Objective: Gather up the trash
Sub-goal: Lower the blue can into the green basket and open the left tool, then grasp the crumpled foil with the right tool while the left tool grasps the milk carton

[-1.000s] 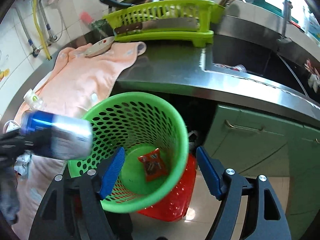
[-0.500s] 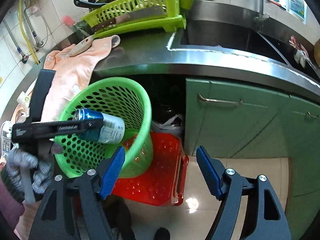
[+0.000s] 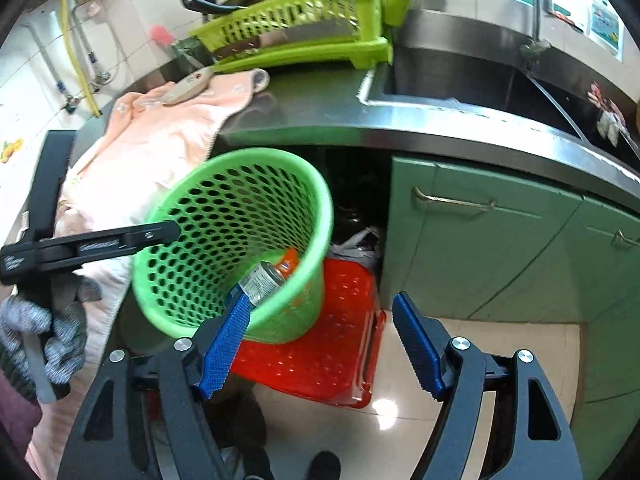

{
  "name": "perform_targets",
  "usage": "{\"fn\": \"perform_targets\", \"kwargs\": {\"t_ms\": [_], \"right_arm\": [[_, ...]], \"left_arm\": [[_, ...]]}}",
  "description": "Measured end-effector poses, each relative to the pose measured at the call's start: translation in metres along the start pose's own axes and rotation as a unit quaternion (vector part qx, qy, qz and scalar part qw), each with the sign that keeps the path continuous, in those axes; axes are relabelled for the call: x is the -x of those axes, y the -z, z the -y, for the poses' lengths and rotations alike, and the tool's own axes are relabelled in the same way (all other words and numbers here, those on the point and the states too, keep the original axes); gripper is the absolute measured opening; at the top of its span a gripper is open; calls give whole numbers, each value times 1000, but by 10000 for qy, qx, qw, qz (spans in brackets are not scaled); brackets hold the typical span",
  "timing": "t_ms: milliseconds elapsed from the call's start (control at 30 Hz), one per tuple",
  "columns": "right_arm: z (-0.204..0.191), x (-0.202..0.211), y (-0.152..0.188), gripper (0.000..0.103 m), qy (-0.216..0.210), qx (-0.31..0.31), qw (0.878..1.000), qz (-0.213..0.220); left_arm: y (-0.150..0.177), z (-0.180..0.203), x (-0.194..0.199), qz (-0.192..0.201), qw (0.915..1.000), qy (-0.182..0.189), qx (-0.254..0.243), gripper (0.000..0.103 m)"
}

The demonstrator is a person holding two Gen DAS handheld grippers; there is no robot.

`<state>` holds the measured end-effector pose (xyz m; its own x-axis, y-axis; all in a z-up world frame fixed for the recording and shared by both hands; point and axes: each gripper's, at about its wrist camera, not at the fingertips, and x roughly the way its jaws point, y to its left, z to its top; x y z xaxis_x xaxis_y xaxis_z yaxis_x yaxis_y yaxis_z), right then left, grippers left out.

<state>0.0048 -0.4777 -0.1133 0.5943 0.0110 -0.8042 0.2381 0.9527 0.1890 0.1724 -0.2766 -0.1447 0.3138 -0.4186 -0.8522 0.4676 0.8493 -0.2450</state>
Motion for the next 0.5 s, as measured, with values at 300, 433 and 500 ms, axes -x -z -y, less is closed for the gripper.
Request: {"fn": "perform_targets", "kwargs": {"t_ms": [300, 433, 500], "right_arm": [[-67, 15, -4, 73, -485, 441, 9977, 154], [-106, 14, -5, 75, -778, 661, 9947, 130], [-125, 12, -4, 75, -895, 785, 9928, 127]], "left_arm": [[35, -34, 101, 733, 9967, -191, 309, 73], [56, -61, 140, 1011, 9931, -385, 462, 73], [66, -77, 160, 1143, 9904, -532, 564, 73]]}}
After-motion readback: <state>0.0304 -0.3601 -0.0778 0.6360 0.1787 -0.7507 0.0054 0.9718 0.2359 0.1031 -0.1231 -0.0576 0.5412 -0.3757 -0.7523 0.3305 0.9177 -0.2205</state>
